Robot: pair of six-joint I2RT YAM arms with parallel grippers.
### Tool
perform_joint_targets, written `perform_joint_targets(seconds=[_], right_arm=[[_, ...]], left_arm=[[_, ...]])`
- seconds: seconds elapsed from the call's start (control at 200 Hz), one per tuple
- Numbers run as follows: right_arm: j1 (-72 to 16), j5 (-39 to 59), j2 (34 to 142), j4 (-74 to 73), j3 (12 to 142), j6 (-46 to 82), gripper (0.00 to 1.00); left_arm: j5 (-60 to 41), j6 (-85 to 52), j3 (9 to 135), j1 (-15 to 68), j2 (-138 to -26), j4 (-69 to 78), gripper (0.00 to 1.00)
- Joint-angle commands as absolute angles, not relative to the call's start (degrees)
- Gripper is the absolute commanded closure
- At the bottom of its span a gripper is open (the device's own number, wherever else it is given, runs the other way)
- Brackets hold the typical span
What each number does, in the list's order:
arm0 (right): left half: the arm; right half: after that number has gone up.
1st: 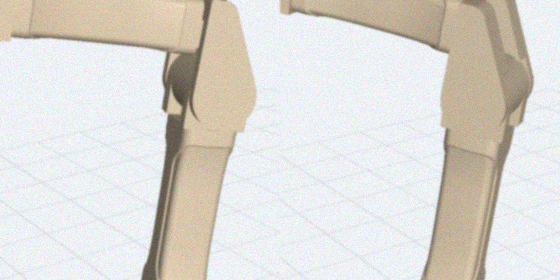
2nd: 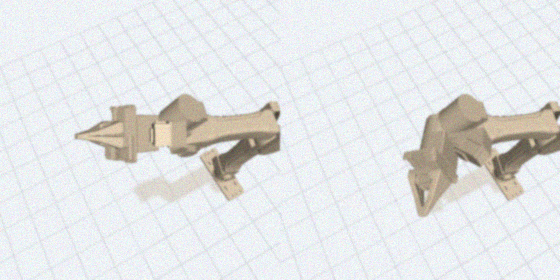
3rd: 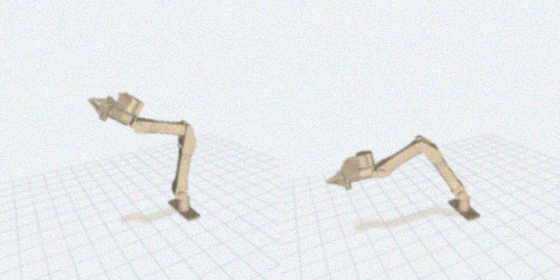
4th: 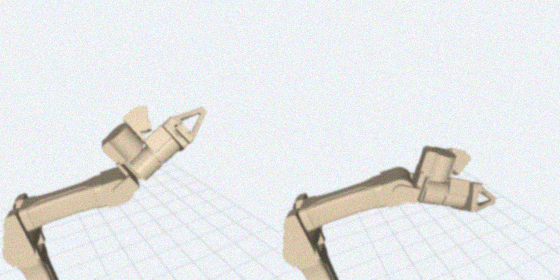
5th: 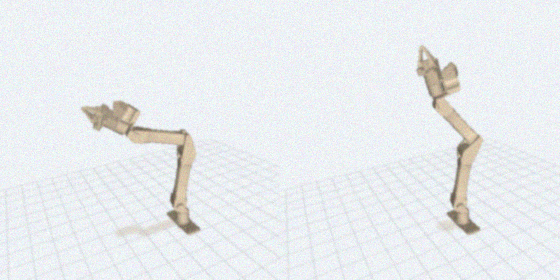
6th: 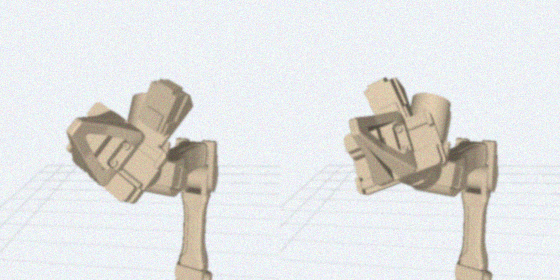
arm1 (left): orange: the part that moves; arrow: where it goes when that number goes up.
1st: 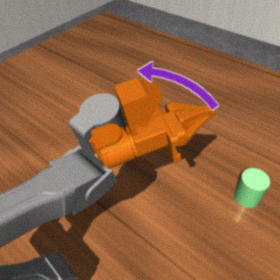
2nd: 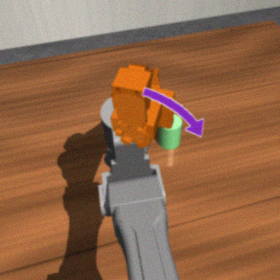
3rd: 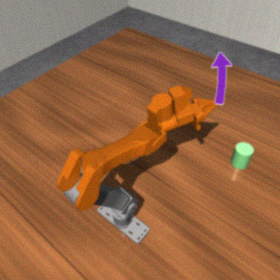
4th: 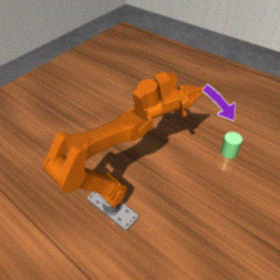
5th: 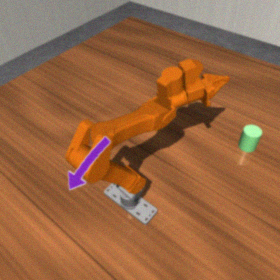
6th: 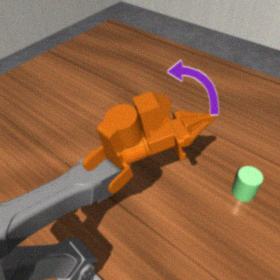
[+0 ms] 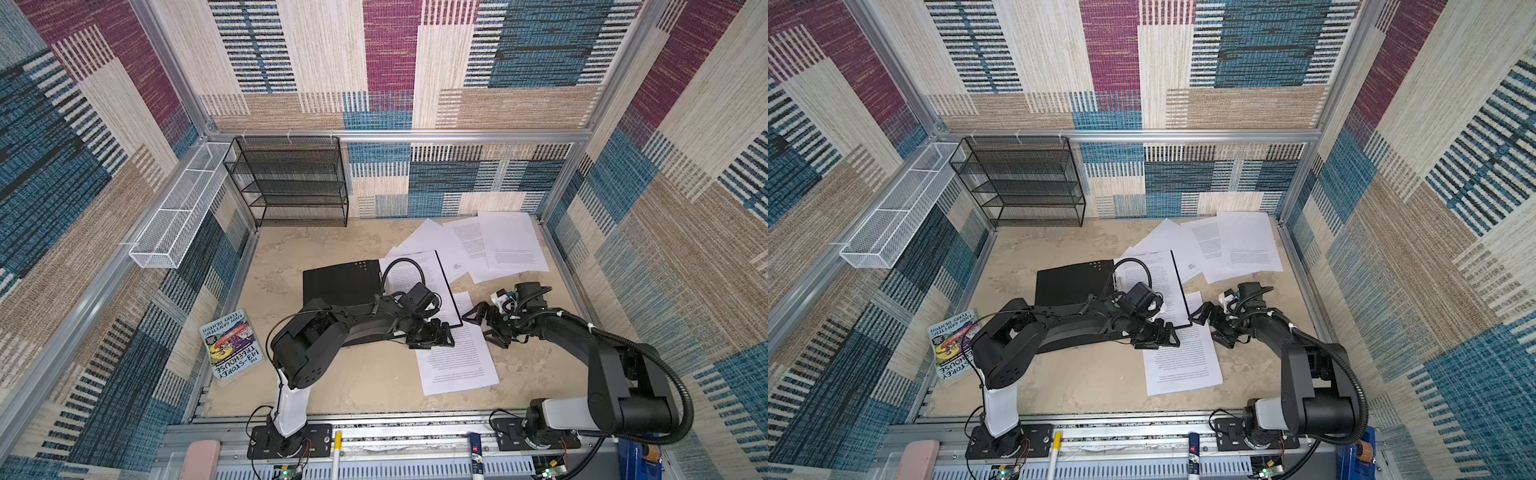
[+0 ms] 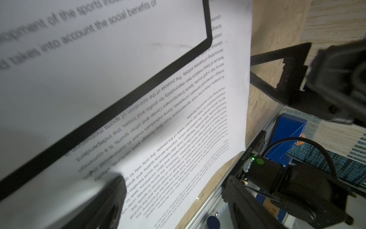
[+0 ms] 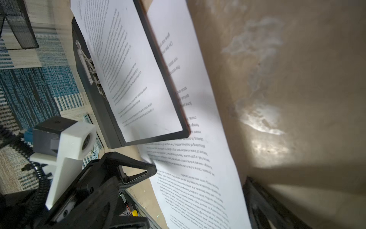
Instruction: Put the files into the folder
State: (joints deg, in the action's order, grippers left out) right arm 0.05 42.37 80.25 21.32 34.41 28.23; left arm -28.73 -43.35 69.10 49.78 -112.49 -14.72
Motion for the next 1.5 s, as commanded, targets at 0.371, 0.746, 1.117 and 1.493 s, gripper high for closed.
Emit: perform_joint_targets(seconds=[0.371,0.746,1.117,1.493], right_arm=[[0.0,42.89,78.69,17.68,31.34,28.96,0.21],[-0.09,36.21,78.74,16.64,31.44,30.41,0.72],[-0.11,29.27,74.1,22.07,32.66,28.92,1.0],[-0.08,12.09,61.85,35.79,44.53,30.07,1.0]], left_arm=[[-19.92,-42.71,68.55,49.31,-113.92,-27.42,0.17],[-22.77,-42.13,69.97,49.28,-113.41,-26.92,0.17],[-34.36,-36.29,79.07,49.39,-111.12,-26.73,0.14],[-36.4,-38.59,75.25,47.01,-95.53,-23.76,0.02]])
